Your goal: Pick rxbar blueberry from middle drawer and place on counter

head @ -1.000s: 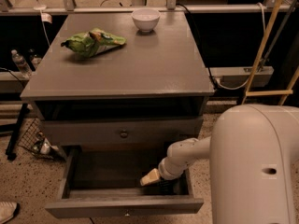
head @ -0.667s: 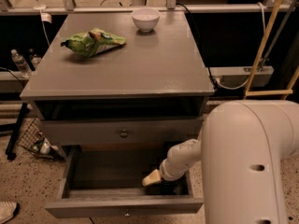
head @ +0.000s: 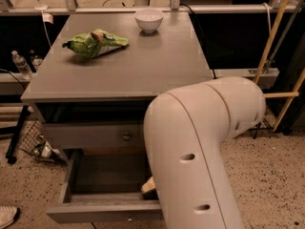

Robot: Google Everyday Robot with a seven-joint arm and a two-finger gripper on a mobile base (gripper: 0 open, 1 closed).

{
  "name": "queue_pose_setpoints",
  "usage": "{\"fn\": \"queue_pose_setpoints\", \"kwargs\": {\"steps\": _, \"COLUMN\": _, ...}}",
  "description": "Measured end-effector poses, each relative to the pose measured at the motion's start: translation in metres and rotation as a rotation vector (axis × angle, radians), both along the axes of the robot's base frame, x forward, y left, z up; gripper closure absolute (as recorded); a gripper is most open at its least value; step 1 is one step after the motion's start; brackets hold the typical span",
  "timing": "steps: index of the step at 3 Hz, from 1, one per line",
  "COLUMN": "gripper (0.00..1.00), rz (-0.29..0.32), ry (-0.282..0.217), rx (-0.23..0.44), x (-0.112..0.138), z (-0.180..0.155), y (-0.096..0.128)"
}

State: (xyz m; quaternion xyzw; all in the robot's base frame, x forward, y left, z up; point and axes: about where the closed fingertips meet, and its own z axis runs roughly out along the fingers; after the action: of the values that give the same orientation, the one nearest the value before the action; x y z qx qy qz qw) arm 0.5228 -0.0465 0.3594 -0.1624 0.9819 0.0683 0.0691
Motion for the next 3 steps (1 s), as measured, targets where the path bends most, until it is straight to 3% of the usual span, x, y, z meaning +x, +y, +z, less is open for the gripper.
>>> {"fn": "queue_pose_setpoints", "kwargs": {"steps": 1, "gripper": 0.0, "rz": 0.014, "ry": 0.013, "rx": 0.003, "x": -0.0042, "z": -0.0062, "y": 0.0093}}
{"fn": "queue_pose_setpoints", "kwargs": {"steps": 2, "gripper": 0.18, "rz": 0.012, "ry": 0.04, "rx": 0.033, "x": -0.0088, "z": -0.0157, "y": 0.0118}}
{"fn": "queue_pose_setpoints", "kwargs": {"steps": 3, "gripper": 0.49, "rz": 0.011, "ry": 0.05, "rx": 0.043, "x": -0.0098, "z": -0.013, "y": 0.0123}}
